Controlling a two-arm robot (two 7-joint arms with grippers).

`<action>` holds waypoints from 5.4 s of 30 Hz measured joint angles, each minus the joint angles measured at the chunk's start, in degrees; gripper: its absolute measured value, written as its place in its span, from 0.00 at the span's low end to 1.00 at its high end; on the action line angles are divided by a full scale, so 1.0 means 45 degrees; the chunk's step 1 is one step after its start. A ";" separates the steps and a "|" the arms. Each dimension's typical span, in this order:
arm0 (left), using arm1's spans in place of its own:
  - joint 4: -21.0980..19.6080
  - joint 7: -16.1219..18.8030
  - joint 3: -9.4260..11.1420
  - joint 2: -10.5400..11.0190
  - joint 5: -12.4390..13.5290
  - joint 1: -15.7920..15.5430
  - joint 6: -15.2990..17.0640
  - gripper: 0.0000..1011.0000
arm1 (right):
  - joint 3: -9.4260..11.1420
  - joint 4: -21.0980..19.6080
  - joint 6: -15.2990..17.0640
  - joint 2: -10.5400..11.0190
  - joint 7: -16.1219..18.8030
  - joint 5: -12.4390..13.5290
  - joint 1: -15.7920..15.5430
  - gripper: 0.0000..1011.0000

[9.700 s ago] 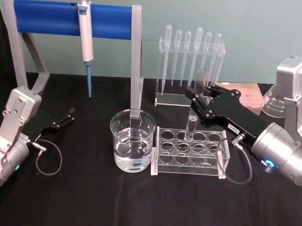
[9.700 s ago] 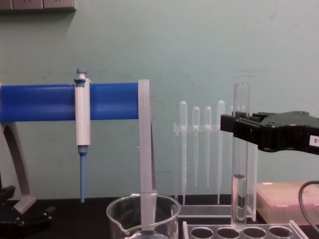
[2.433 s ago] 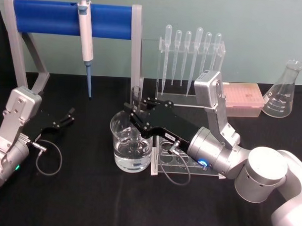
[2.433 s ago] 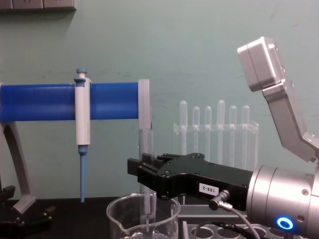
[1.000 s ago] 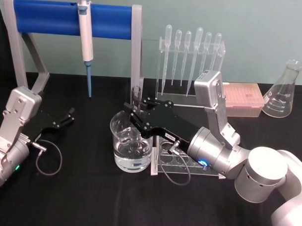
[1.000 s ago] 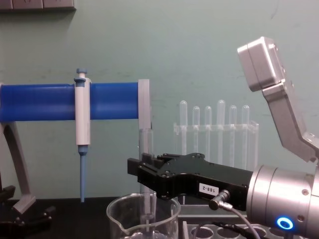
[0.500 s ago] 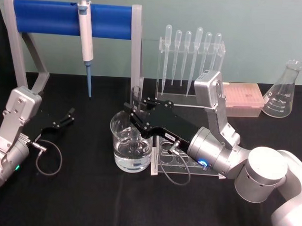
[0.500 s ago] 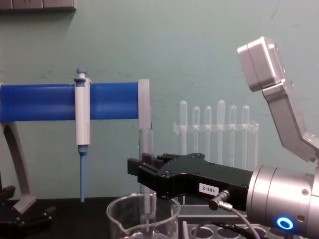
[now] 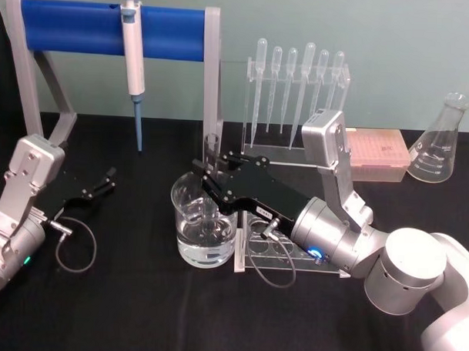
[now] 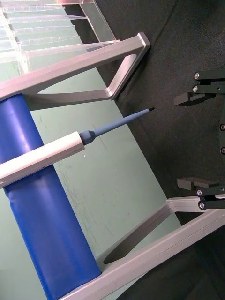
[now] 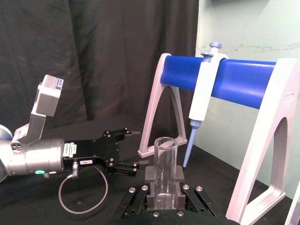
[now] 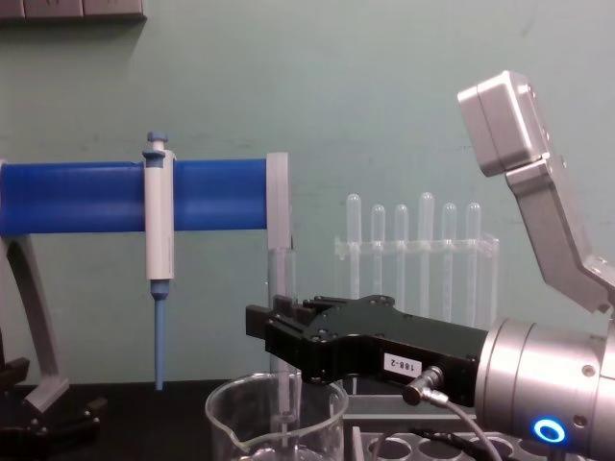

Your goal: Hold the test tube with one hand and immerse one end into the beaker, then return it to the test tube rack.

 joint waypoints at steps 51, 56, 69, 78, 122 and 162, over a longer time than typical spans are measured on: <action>0.0000 0.0000 0.0000 0.0000 0.0000 0.0000 0.0000 0.99 | 0.0000 0.0000 0.0000 0.0000 0.0000 0.0000 0.0000 0.24; 0.0000 0.0000 -0.0001 0.0000 0.0000 0.0000 0.0000 0.99 | 0.0000 0.0000 0.0000 0.0000 0.0000 0.0000 0.0001 0.24; 0.0000 0.0000 0.0000 0.0000 0.0000 0.0000 0.0000 0.99 | 0.0000 0.0000 0.0000 0.0000 0.0000 0.0000 0.0000 0.24; 0.0000 0.0000 0.0000 0.0000 0.0000 0.0000 0.0000 0.99 | 0.0000 0.0000 0.0000 0.0000 0.0000 0.0000 0.0000 0.24; 0.0000 0.0000 0.0000 0.0000 -0.0001 0.0000 0.0000 0.99 | 0.0000 0.0000 0.0000 0.0000 0.0000 0.0000 0.0000 0.24; 0.0000 0.0000 0.0000 0.0000 -0.0001 0.0001 0.0000 0.99 | 0.0000 -0.0001 0.0000 0.0000 0.0000 0.0000 0.0000 0.24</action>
